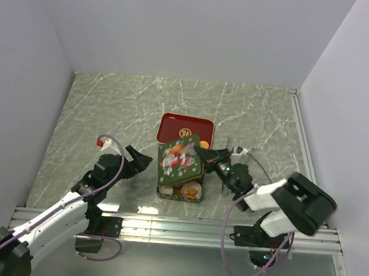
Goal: Pack the cookies
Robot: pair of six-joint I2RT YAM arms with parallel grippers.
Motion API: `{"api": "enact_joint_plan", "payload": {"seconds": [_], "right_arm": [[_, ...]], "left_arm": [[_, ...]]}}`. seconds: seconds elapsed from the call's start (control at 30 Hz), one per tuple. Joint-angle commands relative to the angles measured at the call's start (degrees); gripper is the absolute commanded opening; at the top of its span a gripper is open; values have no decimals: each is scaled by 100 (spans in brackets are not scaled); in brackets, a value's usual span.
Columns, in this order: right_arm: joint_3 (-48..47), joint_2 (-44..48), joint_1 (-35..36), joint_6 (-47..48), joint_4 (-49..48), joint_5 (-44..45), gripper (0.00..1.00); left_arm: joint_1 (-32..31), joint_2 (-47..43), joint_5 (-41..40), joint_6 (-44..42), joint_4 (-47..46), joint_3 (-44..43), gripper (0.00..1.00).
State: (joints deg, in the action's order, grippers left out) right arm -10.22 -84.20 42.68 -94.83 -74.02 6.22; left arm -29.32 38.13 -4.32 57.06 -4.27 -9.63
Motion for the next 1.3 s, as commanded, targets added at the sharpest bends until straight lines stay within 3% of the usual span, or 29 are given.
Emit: {"api": "enact_joint_plan", "payload": {"seconds": [0.0, 0.13, 0.23, 0.43, 0.53, 0.8, 1.1, 1.27], "right_arm": [[-217, 1261, -514, 568, 25, -559, 0], [-743, 2547, -1014, 1123, 2061, -894, 0], [-1112, 3373, -1559, 1449, 3248, -1254, 0], [-1605, 4613, -2544, 1897, 5096, -1948, 0], [-1659, 5132, -2782, 1968, 5659, -2133, 0], [-1773, 5810, -3028, 2337, 6681, -2423, 0], [-1791, 5942, -3213, 2469, 6954, -2652, 0], [-1756, 5881, -3274, 2478, 6910, -2714, 0]], "left_arm": [[23, -227, -210, -607, 566, -609, 97], [23, 45, 18, -1020, 752, -909, 92], [14, 449, 211, -1302, 621, -1050, 81], [-12, 1775, 694, -1829, 480, -1532, 63], [-82, 2198, 687, -1935, 471, -1770, 63], [-732, 2699, 458, -2278, 558, -2368, 65], [-838, 3648, 80, -2339, 638, -2676, 54], [-838, 3912, -130, -2453, 796, -2974, 43]]}}
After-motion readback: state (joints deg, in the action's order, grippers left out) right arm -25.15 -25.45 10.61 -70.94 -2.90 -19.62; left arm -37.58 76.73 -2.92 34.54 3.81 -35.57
